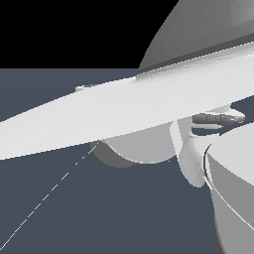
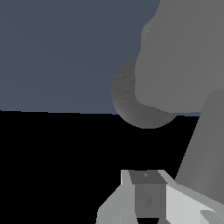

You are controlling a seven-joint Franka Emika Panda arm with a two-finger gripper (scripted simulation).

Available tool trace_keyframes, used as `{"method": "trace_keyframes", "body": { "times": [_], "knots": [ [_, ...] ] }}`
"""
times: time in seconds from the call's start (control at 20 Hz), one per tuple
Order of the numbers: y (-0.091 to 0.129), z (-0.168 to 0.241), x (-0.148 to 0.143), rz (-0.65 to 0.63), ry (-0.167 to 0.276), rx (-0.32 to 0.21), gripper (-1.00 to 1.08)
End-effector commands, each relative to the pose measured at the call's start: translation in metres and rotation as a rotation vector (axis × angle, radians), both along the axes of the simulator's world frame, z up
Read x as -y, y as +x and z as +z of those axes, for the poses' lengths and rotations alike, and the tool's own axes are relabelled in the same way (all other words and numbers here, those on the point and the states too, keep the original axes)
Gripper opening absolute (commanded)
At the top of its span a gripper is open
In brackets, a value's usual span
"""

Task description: Turn on the faucet by rotating a designated handle.

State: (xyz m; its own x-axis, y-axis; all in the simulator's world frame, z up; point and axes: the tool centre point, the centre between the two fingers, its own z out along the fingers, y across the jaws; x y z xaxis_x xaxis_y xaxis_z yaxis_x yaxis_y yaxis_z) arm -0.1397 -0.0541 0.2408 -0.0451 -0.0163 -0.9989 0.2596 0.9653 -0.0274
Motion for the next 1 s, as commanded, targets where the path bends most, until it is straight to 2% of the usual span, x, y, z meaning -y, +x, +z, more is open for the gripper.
{"method": "trace_keyframes", "body": {
  "times": [0.0, 0.25, 0.3, 0.95],
  "knots": [
    [0.01, 0.031, -0.016, 0.005, 0.043, 0.04, -1.0],
    [0.013, 0.04, -0.026, 0.011, 0.041, 0.05, -1.0],
    [0.005, 0.008, -0.013, 0.012, -0.022, 0.018, -1.0],
    [0.015, 0.022, -0.043, 0.012, 0.003, 0.031, -1.0]
  ]
}}
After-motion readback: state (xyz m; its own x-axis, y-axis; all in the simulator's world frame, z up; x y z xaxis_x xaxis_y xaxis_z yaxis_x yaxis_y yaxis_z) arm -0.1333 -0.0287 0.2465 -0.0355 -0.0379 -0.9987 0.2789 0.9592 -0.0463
